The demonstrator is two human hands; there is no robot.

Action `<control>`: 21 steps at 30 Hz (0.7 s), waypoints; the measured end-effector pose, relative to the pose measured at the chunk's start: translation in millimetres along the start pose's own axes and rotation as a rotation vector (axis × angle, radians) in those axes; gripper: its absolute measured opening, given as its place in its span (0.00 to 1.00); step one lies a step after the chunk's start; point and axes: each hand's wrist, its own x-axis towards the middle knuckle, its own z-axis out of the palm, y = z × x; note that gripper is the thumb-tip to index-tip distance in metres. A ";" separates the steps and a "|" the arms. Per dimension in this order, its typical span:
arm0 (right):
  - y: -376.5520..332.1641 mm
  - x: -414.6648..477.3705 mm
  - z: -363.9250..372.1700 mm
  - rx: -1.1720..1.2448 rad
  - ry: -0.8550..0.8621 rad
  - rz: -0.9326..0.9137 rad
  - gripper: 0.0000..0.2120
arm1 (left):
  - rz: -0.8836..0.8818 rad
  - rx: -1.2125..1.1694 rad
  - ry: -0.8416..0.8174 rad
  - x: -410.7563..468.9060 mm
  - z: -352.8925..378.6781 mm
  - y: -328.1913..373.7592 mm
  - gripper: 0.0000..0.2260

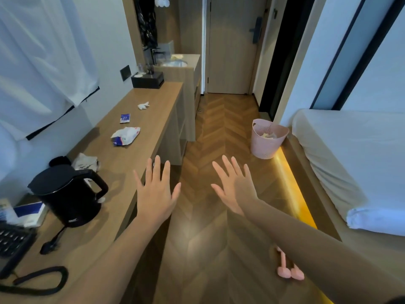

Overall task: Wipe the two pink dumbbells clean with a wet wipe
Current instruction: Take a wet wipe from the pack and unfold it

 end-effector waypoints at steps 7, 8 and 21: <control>2.6 72.0 18.6 0.028 -0.001 0.019 0.29 | 0.030 0.039 -0.072 73.3 24.5 -19.0 0.31; 5.2 82.2 21.6 0.032 -0.005 0.017 0.29 | 0.031 0.044 -0.081 81.1 29.3 -20.3 0.31; 34.3 278.9 73.3 0.116 -0.089 -0.170 0.30 | -0.169 0.037 -0.092 234.2 112.9 -43.9 0.32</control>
